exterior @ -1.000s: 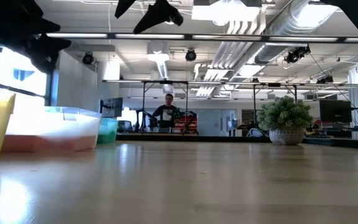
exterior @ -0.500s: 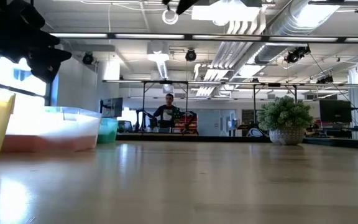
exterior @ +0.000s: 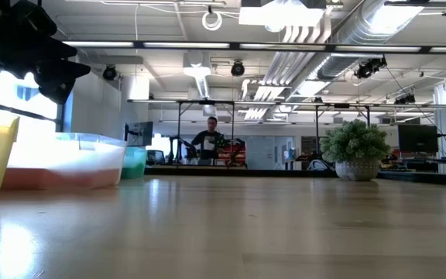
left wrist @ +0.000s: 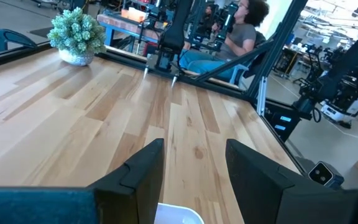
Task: Sort & place blocks by color
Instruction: Return to Home Position
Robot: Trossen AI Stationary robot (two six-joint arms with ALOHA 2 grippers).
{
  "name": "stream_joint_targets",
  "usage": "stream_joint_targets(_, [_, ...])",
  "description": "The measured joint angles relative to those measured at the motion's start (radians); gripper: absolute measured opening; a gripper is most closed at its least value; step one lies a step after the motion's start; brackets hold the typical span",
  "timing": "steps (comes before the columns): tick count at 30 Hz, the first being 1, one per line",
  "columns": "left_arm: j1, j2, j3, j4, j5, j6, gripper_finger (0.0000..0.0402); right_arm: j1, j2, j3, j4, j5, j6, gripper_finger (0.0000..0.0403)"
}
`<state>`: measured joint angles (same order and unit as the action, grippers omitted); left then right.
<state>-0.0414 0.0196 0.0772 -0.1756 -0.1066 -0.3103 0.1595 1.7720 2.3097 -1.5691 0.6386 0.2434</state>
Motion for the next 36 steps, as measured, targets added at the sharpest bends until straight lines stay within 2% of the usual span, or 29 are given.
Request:
stream_joint_targets(2, [0.0,0.0,0.0,0.0,-0.001,0.0,0.0161,0.0,-0.071,-0.087,0.004,0.008,0.003,0.0236])
stream_joint_targets(5, [0.0,0.0,0.0,0.0,-0.002,0.0,0.0161,0.0,-0.215,-0.298,0.053,0.047,0.049,0.0236])
stream_joint_targets(8, [0.0,0.0,0.0,0.0,-0.004,0.0,0.0161,-0.001,-0.375,-0.542,0.19,0.059,0.104,0.0236])
stream_joint_targets(11, [0.0,0.0,0.0,0.0,-0.006,0.0,0.0161,-0.001,-0.522,-0.764,0.363,0.026,0.115,0.0236])
stream_joint_targets(15, [0.0,0.0,0.0,0.0,-0.006,0.012,0.0161,0.0,-0.681,-1.006,0.549,0.003,0.115,0.0236])
stream_joint_targets(20, [0.0,0.0,0.0,0.0,-0.006,0.111,0.0161,-0.001,-0.843,-1.273,0.705,0.007,0.125,0.0236])
stream_joint_targets(28, [0.0,0.0,0.0,0.0,-0.006,0.138,0.0161,0.0,-1.057,-1.631,0.931,-0.004,0.181,0.0236])
stream_joint_targets(36, [0.0,0.0,0.0,0.0,-0.005,0.138,0.0161,-0.001,-1.232,-1.865,1.079,-0.016,0.23,0.0236])
